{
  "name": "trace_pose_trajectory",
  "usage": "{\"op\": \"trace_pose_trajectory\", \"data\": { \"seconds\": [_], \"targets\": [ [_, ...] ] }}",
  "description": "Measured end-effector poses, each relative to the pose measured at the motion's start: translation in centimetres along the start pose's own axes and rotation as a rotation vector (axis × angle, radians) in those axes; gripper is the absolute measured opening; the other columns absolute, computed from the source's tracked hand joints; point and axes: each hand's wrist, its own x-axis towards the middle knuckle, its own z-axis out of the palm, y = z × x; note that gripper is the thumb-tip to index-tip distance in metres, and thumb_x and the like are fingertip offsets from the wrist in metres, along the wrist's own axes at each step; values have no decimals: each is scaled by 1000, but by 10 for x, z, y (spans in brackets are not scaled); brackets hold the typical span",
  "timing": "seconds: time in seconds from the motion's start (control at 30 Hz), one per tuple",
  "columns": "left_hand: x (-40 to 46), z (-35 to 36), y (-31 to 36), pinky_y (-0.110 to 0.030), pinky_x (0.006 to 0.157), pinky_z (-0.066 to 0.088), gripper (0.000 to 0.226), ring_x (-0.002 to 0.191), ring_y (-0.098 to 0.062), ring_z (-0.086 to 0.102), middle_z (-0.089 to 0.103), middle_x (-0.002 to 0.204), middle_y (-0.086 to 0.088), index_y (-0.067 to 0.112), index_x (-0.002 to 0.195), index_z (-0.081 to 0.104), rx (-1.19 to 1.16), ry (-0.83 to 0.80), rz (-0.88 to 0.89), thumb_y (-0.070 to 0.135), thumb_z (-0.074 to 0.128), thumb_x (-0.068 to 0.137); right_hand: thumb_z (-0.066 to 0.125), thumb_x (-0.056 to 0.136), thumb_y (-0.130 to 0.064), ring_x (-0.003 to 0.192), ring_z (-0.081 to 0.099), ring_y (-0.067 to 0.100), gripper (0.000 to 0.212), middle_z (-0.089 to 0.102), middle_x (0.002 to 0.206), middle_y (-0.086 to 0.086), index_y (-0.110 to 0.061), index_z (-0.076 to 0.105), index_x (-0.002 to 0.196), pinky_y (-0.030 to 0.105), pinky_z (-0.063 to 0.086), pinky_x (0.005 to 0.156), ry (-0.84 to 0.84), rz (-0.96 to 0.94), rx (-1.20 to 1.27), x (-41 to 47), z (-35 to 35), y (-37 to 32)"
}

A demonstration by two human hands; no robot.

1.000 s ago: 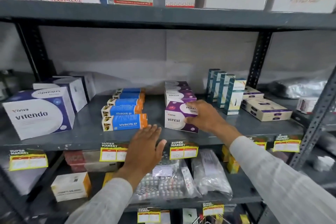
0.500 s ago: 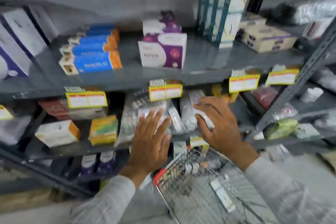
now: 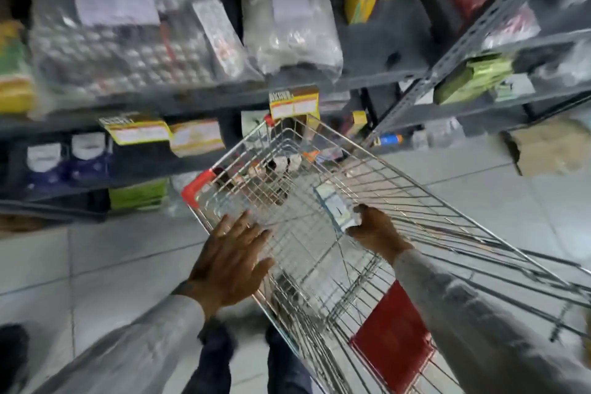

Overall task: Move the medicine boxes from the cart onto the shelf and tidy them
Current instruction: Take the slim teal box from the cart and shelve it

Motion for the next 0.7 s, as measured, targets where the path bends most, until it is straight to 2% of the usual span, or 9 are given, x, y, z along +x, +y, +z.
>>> {"op": "trace_pose_trajectory", "data": {
  "seconds": [0.1,0.2,0.33,0.4,0.5,0.57,0.7],
  "targets": [
    [4,6,-5,-50,126,8,66,157,-21,16,41,161,3,31,154,40,-7,27,16,62,29,97,70,83,-17,107,71,34,39,74,116,20,-8,66,121,26,52,79,-35,-9,-77,24,35,16],
    [6,13,-7,-50,125,14,62,154,-19,25,54,152,2,29,148,50,-33,57,19,59,39,95,68,83,-14,104,69,30,45,72,117,17,-9,63,127,21,51,73,16,-17,-64,51,63,23],
    [9,22,-13,-51,123,18,59,153,-20,30,63,143,3,27,142,58,-13,73,38,56,42,93,73,83,-24,117,60,34,64,63,128,18,-8,49,141,35,51,95,69,13,-42,89,92,25],
    [9,26,-14,-51,123,18,58,152,-20,31,63,143,4,27,139,60,-26,101,37,56,42,92,75,82,-30,116,60,36,63,63,127,19,-7,50,136,38,50,93,90,39,-13,105,101,23],
    [9,29,-15,-51,122,21,56,151,-20,35,65,140,3,26,135,64,-63,148,36,55,46,91,68,86,-30,107,66,38,51,67,120,21,-6,52,128,41,53,92,161,66,-96,116,111,18],
    [8,30,-14,-52,121,23,54,149,-22,38,67,137,2,24,131,66,-88,172,30,53,51,89,64,88,-26,98,70,35,44,71,111,19,-5,53,126,40,57,87,186,68,-105,111,116,13],
    [5,27,-9,-54,122,23,50,146,-25,42,70,133,-2,22,124,71,-96,198,22,50,52,86,62,85,-23,75,74,25,32,74,92,11,-6,61,112,35,63,59,138,-7,2,78,104,-1]
  ]
}}
